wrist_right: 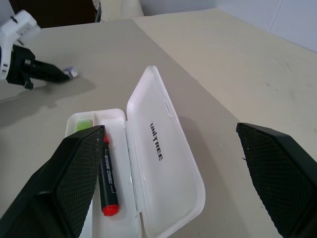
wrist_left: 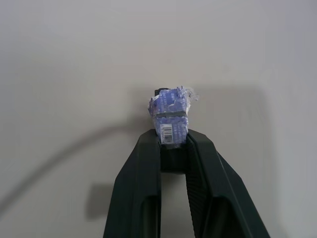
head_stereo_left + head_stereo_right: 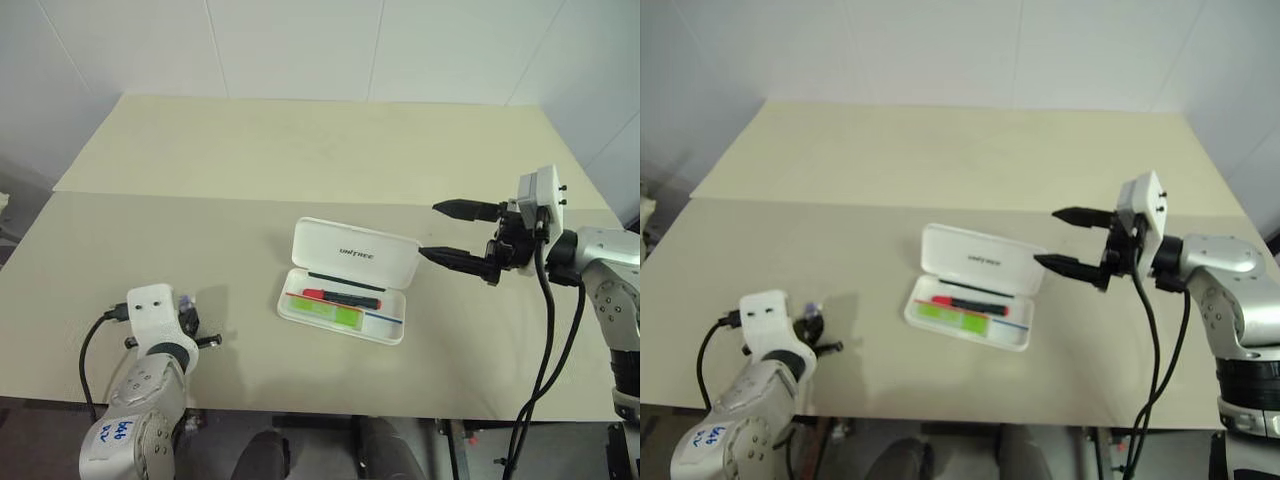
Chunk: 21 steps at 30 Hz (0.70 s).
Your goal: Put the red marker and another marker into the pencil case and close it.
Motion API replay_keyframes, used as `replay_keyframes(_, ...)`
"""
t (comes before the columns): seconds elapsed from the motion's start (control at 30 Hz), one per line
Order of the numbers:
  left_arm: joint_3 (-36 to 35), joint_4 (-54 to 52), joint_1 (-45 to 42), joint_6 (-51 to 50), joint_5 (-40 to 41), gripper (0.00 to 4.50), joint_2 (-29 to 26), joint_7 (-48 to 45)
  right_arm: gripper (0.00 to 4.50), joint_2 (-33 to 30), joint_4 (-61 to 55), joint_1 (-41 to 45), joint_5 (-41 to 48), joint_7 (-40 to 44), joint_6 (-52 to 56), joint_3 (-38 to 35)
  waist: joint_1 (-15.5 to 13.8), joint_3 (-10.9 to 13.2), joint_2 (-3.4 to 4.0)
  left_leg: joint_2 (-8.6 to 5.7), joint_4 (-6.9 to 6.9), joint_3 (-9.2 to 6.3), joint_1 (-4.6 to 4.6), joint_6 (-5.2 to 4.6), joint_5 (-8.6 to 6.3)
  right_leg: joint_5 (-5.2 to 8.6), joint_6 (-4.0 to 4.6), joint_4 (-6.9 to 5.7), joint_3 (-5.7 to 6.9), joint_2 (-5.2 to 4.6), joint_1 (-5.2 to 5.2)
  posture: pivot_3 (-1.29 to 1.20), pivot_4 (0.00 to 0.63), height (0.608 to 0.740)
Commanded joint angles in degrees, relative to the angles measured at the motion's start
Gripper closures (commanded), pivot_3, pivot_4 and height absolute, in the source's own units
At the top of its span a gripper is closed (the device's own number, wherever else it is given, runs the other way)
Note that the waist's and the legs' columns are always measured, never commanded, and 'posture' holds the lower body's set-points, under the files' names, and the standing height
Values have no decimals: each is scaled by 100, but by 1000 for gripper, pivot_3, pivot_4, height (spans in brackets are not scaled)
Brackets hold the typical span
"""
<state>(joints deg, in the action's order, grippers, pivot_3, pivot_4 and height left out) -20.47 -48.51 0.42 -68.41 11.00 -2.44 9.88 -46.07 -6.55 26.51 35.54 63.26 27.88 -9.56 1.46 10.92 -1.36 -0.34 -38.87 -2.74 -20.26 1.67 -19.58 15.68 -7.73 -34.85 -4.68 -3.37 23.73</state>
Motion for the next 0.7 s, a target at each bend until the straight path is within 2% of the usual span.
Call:
replay_keyframes(0.03, -114, 95, -145, 518, 41, 4219, -340, -380, 0, 24, -247, -88, 104, -112, -60, -248, -1, 0, 0, 0, 1, 0, -1, 0, 0, 0, 0, 3, 1, 0, 0, 0, 150, 740)
replay_keyframes(0.27, -55, 512, -119, 2105, 537, 4219, -1014, -1815, 0, 34, -497, -422, 121, -237, -111, -343, -8, 0, 0, 4, 35, -3, -5, 0, 0, 0, 0, 35, 13, -13, 1, 0, 150, 740)
replay_keyframes(0.4, -100, 1090, -249, 2931, 985, 4219, -1685, -3057, 0, -10, -746, -782, 33, -460, -186, -572, -21, -1, 2, 4, 75, -3, -4, 1, 2, 1, 3, 60, 21, -13, 7, 0, 150, 740)
replay_keyframes(0.5, 119, 1554, -484, 3668, 1211, 4219, -2275, -4126, 0, -36, -965, -1071, 81, -622, -115, -813, -56, 0, 2, 7, 85, -7, -12, 6, 3, 6, 12, 66, 40, -13, 15, 0, 150, 740)
replay_keyframes(0.6, 511, 1853, -635, 4279, 1284, 4219, -2679, -4990, 0, -70, -1092, -1296, 61, -711, -128, -984, -110, 0, 3, 9, 87, -5, -14, 3, 1, 6, 12, 74, 39, -18, 15, 0, 150, 740)
replay_keyframes(0.7, 876, 2430, -1179, 4623, 1413, 4219, -2955, -5699, 0, -84, -1371, -1634, 98, -895, -47, -1271, -152, 0, 4, 9, 88, -1, -15, 1, 0, 6, 12, 78, 37, -17, 15, 0, 150, 740)
